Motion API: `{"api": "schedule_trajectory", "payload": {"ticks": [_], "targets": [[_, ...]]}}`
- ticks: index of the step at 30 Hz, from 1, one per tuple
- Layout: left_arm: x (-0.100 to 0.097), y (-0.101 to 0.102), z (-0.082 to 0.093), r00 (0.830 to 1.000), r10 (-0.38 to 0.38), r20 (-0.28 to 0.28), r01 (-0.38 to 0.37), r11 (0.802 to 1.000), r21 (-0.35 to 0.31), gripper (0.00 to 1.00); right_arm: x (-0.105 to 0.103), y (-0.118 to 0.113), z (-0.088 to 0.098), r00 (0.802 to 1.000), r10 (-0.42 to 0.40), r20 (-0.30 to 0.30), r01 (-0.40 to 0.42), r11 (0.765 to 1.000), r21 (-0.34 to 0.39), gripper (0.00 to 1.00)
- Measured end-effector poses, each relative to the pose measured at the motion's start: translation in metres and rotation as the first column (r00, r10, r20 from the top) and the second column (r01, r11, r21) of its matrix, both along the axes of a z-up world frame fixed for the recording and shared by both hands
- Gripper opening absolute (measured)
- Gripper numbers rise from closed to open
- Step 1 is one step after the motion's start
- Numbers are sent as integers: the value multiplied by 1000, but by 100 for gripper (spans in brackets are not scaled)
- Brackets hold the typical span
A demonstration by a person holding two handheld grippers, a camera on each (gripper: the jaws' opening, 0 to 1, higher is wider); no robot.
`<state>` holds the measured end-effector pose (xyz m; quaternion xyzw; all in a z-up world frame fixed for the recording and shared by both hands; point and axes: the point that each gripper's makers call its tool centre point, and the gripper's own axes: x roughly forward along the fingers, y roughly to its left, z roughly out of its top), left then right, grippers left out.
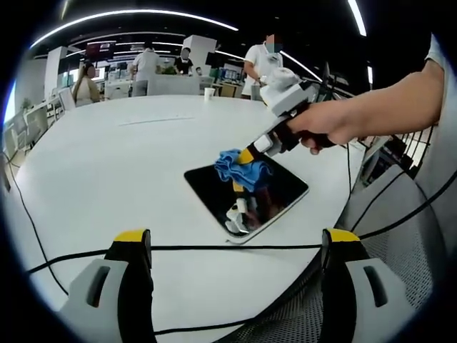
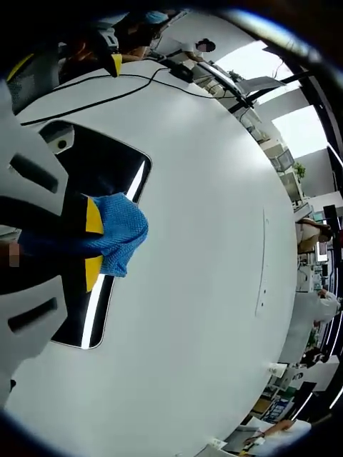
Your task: Wipe the mirror surface with the cleaning cloth until all visible marks leave the cleaned area.
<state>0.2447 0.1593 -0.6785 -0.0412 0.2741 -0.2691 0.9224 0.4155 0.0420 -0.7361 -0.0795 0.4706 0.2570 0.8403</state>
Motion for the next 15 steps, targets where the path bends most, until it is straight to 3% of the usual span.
{"api": "schedule_trajectory", "payload": {"ticks": [15], "targets": [[2, 4, 0, 1000, 27, 0, -27, 1000, 0, 99, 9, 2, -1, 1000, -6, 10, 6, 1000, -9, 4]]}}
